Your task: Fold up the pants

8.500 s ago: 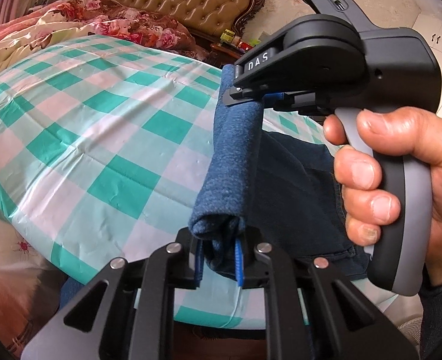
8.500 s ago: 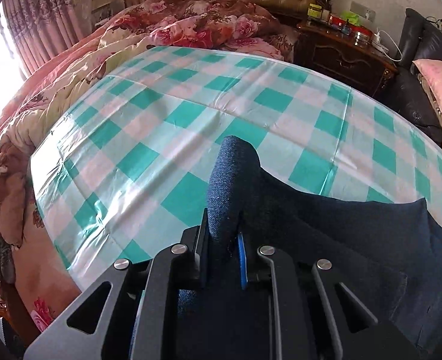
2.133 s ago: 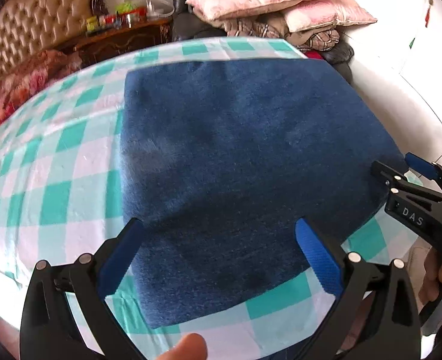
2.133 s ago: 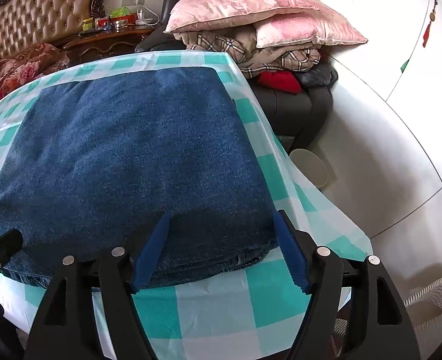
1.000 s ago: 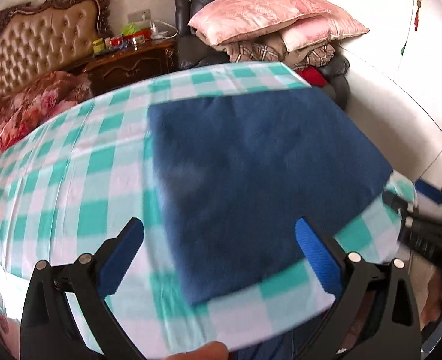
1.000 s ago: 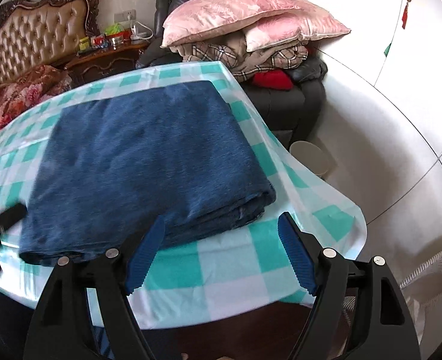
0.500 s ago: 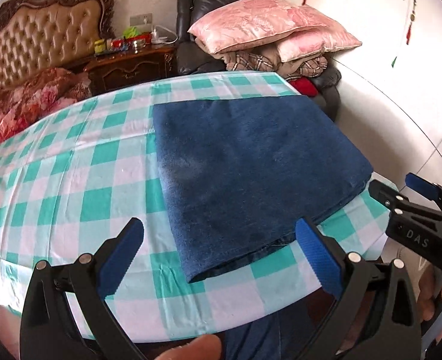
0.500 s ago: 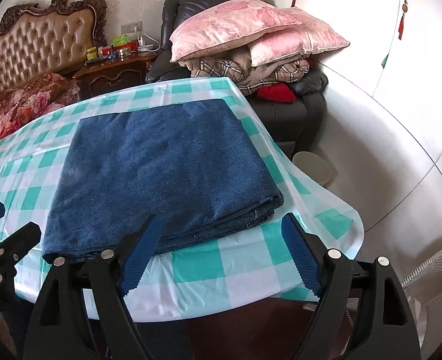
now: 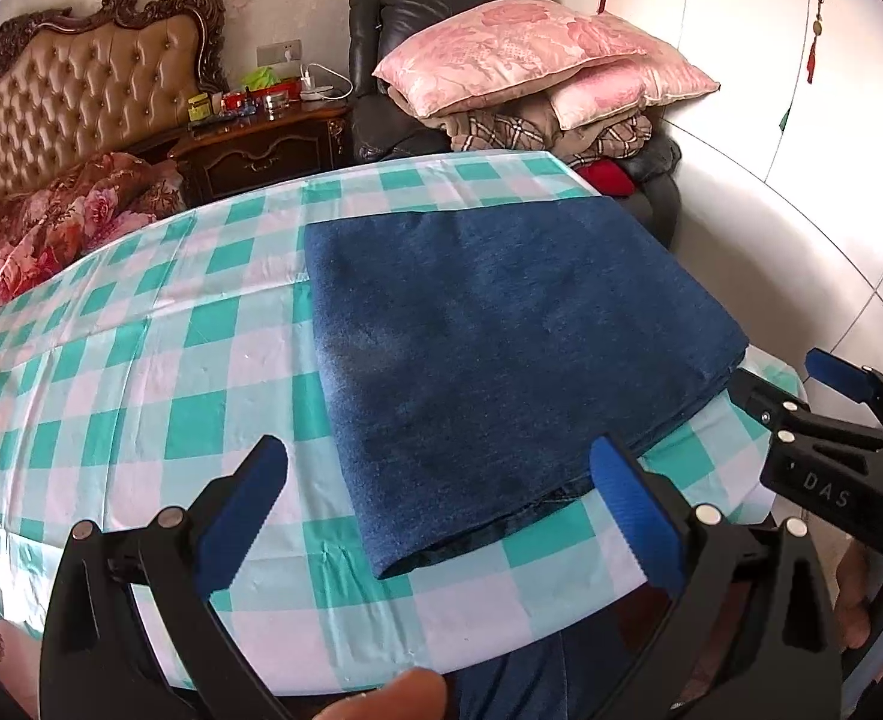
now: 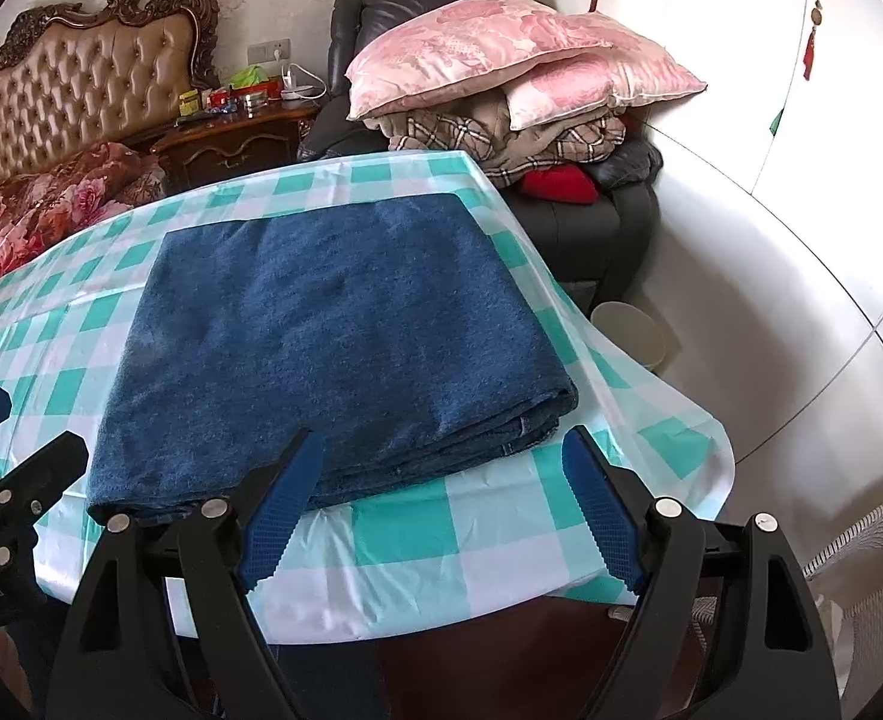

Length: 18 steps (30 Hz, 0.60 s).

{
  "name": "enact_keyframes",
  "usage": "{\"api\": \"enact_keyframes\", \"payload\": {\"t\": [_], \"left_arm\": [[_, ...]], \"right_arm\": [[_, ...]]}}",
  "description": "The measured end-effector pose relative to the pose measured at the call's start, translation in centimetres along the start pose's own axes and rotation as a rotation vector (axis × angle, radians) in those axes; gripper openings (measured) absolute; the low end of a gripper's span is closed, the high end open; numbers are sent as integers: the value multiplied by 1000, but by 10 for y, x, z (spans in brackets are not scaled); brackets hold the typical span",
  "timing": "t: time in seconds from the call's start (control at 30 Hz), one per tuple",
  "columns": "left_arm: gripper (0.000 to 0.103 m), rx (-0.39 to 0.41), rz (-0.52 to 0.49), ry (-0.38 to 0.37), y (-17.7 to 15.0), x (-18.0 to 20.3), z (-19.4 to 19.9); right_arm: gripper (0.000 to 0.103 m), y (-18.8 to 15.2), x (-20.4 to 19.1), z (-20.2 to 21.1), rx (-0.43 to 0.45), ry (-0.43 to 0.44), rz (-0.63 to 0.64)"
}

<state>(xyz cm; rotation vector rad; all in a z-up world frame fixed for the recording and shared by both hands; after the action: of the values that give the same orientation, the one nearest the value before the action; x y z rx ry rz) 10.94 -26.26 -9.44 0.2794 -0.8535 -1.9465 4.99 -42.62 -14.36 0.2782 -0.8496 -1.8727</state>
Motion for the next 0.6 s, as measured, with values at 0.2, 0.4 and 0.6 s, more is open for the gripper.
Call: {"api": "enact_keyframes", "payload": {"t": [0.2,0.4,0.6], "left_arm": [[101,-13,17,-14,-1,1,-4],[101,-7,11,-20,1,3,-2],[101,-7,11,-22,1,3,-2]], "right_arm": [[79,-1,0,-3,-10,3,7],[79,-1,-1,-4,-10,6,6],[79,0,-1,-4,-14,16,4]]}}
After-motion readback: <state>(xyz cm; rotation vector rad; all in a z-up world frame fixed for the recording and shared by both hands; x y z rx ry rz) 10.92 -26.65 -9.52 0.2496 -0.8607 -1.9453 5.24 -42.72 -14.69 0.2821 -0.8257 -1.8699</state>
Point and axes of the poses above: each gripper's, at about its wrist camera, not at the fingertips, and z roughly against the way its jaws point, x to its right, y to its top, the point moved 9 cm from there along -z, roughly the way its jaws point, and after that the axes turned 8 degrees about -y, right-handed, at the moved point
